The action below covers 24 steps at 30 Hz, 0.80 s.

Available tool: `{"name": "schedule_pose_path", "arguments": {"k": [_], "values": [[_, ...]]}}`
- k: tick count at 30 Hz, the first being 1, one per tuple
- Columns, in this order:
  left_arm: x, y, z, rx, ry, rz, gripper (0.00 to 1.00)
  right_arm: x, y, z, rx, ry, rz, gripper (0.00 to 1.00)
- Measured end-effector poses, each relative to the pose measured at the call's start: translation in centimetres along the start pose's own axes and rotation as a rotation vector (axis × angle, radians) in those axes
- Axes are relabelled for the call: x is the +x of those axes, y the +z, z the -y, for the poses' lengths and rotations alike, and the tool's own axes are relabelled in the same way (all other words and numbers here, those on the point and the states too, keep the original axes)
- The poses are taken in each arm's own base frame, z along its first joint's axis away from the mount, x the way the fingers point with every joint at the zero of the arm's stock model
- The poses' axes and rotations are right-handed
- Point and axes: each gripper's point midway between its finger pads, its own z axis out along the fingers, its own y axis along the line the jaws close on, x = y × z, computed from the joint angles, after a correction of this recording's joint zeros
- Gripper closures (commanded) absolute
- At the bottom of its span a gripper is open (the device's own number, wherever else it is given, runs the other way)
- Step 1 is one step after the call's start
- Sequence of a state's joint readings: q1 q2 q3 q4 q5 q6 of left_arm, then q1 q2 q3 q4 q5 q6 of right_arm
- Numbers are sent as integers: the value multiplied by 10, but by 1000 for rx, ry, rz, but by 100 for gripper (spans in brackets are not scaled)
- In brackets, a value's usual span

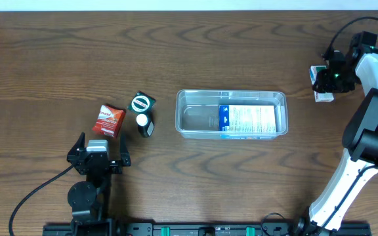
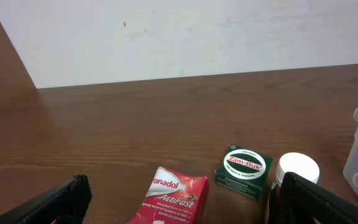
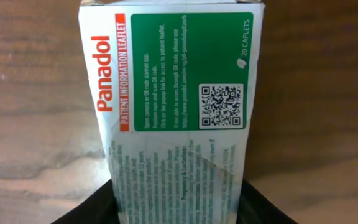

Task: Pack container
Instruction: 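Lift Panadol box and carry it over container with right gripper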

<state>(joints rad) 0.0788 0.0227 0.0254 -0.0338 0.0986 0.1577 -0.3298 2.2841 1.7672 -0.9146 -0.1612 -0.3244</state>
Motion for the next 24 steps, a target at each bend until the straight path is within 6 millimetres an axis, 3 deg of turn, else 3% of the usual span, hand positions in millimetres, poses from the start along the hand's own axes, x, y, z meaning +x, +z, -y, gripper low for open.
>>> {"name": "schedule_pose_path", "arguments": {"k": [4,9,14,18,24], "values": [[0,0,0,0,0,0,2,1,-13,-4,-8,12,-29,55],[0,0,0,0,0,0,2,-23,-45,-13,2,-9,7,57],[0,0,0,0,0,0,2,-39,-78,-34,1,-47,23,58],[0,0,0,0,0,0,2,-45,-102,-60,-14,-93,19,58],[0,0,0,0,0,0,2,-43,-132,-125,-86,-241,-3,58]]}}
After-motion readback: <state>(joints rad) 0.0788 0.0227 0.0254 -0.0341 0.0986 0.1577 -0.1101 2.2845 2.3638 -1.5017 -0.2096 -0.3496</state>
